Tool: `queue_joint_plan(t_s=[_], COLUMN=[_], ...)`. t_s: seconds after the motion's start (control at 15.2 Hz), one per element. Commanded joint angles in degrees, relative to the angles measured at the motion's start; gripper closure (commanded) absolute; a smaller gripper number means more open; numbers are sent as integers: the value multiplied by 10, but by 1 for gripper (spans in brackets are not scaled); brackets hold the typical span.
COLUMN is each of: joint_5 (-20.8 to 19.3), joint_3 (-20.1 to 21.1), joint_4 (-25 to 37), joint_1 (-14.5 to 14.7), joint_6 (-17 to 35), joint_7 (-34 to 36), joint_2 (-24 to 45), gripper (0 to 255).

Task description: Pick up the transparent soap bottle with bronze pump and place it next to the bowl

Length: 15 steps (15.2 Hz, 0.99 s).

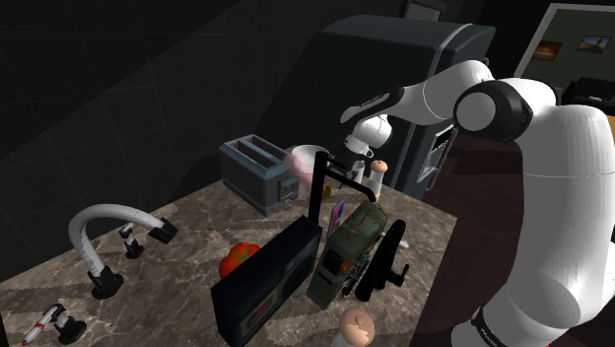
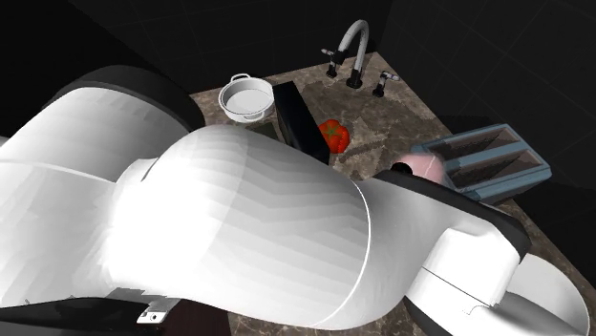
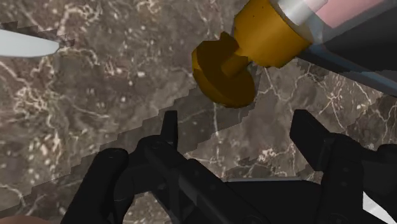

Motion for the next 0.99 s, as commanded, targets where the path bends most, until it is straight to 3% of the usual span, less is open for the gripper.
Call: queue_joint_plan(t_s=[0.0, 0.2, 0.46, 0.92], joint_5=[0, 0, -19, -19], joint_3=[0, 0, -14, -14], joint_4=[0, 0, 8, 8], joint_1=[0, 0, -13, -13], joint_6=[0, 0, -52, -52], joint_7=[0, 0, 11, 11], joint_2=[0, 0, -40, -40], gripper=[0, 0, 0, 0])
